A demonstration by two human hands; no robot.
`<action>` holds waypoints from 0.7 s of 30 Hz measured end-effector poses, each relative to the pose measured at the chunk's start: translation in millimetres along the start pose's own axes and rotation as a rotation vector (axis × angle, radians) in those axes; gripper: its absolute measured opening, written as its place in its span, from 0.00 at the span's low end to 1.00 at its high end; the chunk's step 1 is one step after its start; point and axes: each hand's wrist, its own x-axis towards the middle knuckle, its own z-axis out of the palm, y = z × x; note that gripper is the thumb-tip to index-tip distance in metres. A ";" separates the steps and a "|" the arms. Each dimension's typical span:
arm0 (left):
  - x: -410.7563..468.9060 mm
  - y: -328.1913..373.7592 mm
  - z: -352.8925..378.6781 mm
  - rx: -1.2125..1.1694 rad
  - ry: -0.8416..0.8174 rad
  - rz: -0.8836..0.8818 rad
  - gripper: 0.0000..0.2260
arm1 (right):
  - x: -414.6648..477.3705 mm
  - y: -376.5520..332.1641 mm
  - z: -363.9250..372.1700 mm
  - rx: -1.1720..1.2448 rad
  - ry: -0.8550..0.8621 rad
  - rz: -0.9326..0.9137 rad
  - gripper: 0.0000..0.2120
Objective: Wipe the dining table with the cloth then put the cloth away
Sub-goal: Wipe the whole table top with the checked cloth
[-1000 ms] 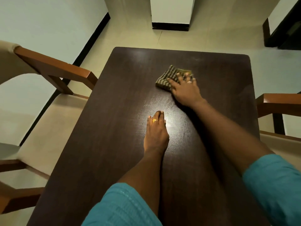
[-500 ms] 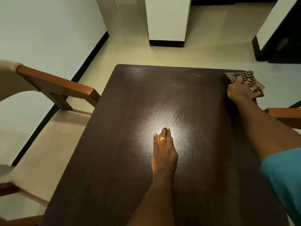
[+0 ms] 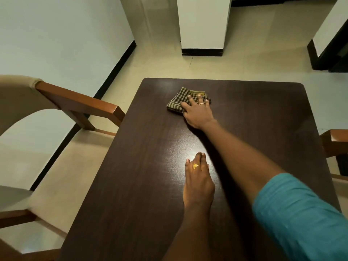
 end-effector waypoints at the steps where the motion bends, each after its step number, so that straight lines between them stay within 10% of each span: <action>1: -0.6 0.0 0.7 -0.022 0.048 -0.008 0.18 | 0.9 5.2 -1.9 -0.006 0.002 0.001 0.22; 13: 0.8 -3.3 2.5 0.021 -0.004 -0.068 0.18 | -20.1 187.1 -46.4 0.090 0.152 0.649 0.24; 21: 1.7 -5.0 5.8 -0.085 -0.003 -0.039 0.20 | -57.6 238.1 -51.5 0.072 0.178 0.758 0.24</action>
